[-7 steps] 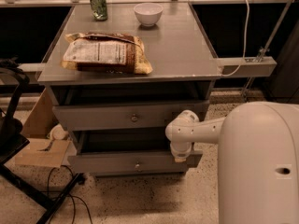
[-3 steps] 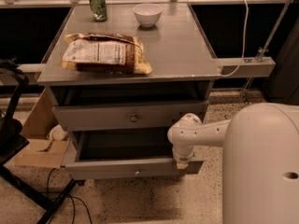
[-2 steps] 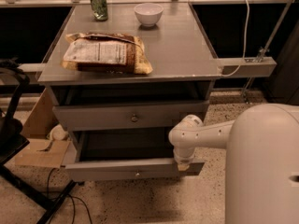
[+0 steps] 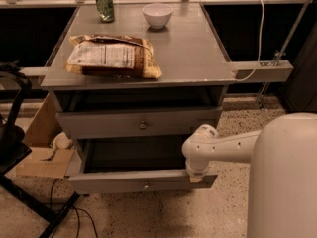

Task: Open middle drawer

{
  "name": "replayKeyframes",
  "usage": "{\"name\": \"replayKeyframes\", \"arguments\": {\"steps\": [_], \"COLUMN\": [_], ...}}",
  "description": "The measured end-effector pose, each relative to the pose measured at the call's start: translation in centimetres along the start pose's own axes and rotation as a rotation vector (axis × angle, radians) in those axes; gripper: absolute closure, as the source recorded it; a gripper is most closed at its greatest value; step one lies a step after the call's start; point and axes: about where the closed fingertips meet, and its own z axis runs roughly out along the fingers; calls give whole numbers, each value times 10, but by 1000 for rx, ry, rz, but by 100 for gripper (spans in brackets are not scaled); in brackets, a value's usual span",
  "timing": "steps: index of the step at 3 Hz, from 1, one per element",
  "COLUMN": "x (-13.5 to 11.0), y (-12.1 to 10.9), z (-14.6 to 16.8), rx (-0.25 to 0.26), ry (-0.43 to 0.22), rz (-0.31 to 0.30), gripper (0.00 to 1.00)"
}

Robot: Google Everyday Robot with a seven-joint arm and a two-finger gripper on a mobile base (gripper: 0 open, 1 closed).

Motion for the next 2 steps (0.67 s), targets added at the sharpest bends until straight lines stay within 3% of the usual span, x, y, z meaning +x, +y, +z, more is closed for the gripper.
{"name": "replayKeyframes", "arguments": {"steps": [1,2], "x": [3,3], "y": [6,6], "z": [-1,-1], "rx": [9,9], "ry": [-4,-4], "rz": [2,2], "gripper": [100,82]}}
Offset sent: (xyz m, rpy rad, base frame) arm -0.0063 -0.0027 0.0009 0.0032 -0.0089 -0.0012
